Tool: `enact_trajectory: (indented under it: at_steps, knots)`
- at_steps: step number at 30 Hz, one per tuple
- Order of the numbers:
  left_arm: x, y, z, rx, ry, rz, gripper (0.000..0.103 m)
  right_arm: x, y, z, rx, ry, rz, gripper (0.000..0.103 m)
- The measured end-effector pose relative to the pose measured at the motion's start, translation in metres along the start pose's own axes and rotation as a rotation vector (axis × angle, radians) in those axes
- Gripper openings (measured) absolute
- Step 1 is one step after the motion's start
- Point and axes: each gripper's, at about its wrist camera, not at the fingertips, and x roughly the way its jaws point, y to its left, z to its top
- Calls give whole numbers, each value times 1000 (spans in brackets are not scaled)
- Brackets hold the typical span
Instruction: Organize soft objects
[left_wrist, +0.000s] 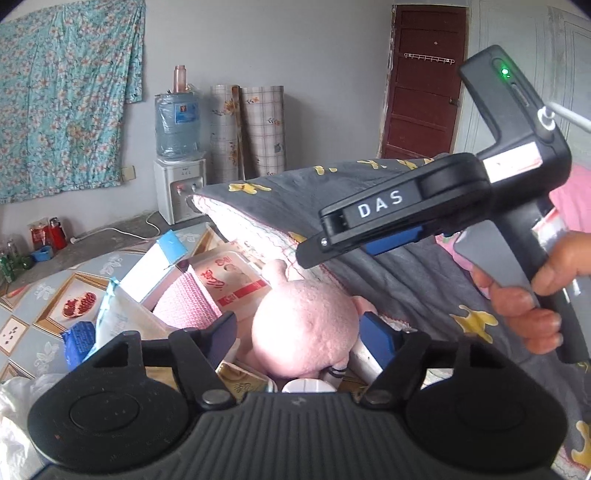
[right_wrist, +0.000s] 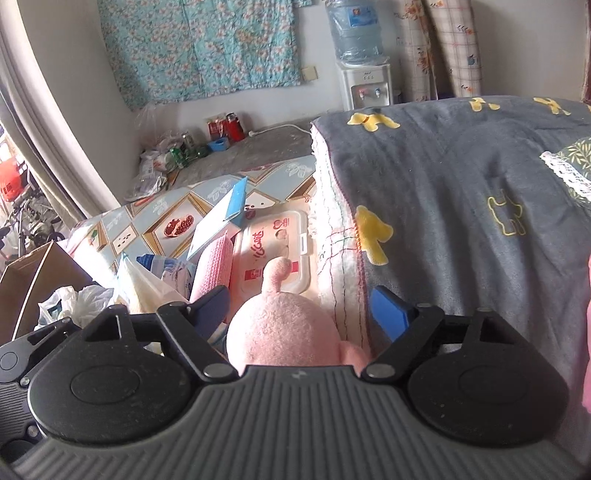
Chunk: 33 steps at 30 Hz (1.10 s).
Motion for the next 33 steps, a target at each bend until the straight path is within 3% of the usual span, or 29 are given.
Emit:
enact_trajectory:
  at_steps: [5, 11, 14, 21, 29, 33]
  knots:
    - [19, 4, 3, -20, 50, -23, 51, 34, -8, 7, -1, 67, 54, 62]
    - [32, 2, -1, -26, 90, -24, 50, 59, -14, 7, 31, 140, 101, 62]
    - [33, 1, -3, -31, 105, -29, 54, 51, -12, 3, 73, 170, 123, 62]
    - [20, -10, -16, -7, 95, -7, 86, 17, 0, -23, 70, 182, 134, 67]
    - [26, -24, -17, 31, 107, 14, 89, -5, -5, -44, 131, 175, 217, 70]
    - [38, -29, -15, 37, 139, 26, 83, 5, -22, -45, 196, 177, 222, 70]
